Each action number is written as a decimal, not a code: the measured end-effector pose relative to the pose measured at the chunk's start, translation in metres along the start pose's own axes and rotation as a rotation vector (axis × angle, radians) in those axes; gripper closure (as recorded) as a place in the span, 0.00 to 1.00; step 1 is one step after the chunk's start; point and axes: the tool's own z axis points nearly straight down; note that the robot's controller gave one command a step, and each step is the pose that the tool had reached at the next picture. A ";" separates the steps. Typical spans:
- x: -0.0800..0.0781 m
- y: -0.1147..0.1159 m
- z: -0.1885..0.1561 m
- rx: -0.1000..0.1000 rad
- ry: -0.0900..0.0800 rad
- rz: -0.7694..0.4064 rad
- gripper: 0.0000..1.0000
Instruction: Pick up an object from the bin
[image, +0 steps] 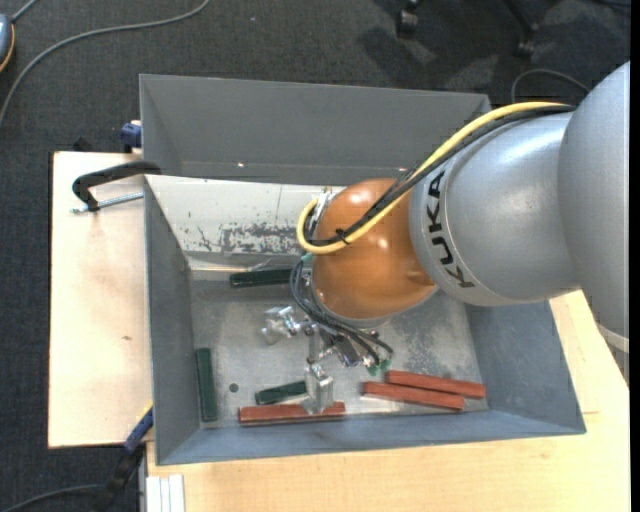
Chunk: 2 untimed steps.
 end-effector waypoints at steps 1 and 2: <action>-0.005 -0.015 0.061 0.002 0.012 -0.014 0.00; -0.007 -0.015 0.058 0.002 0.006 -0.013 1.00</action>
Offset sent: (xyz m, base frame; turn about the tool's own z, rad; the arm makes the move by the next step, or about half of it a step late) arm 0.0118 -0.0113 -0.0584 -0.0140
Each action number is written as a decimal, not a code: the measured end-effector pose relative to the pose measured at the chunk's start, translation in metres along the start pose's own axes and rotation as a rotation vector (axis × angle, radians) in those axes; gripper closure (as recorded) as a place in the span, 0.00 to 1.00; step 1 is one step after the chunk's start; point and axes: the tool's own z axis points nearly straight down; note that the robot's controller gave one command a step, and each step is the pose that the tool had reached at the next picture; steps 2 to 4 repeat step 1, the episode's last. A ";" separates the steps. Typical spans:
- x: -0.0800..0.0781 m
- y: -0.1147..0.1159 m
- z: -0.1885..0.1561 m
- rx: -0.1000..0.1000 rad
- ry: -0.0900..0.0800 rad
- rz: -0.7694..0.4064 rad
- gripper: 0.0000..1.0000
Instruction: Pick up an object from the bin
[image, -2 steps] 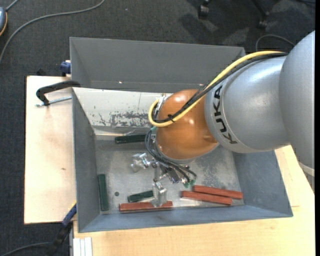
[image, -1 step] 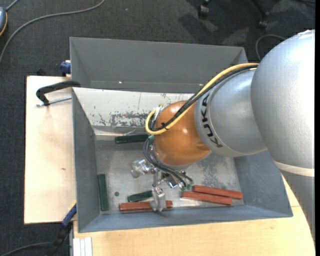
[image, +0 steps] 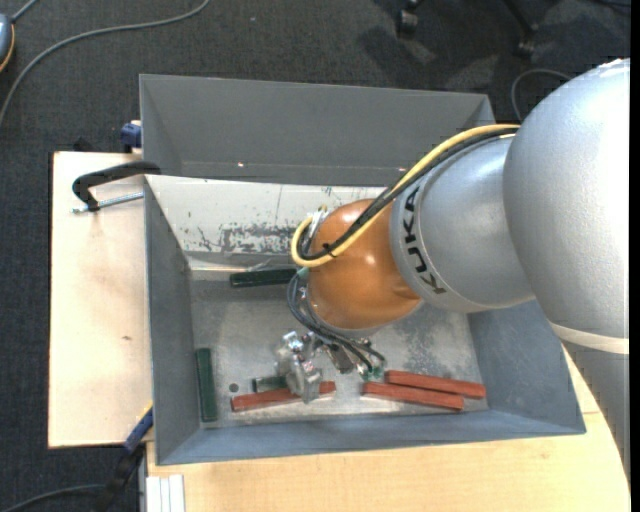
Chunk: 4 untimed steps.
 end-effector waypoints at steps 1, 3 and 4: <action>-0.020 0.003 -0.171 0.003 -0.014 0.019 1.00; -0.020 0.003 -0.171 0.003 -0.014 0.019 1.00; -0.020 0.003 -0.171 0.003 -0.014 0.019 1.00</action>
Offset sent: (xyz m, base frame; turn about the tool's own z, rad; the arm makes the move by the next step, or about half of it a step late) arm 0.0140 0.0093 0.1646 0.0195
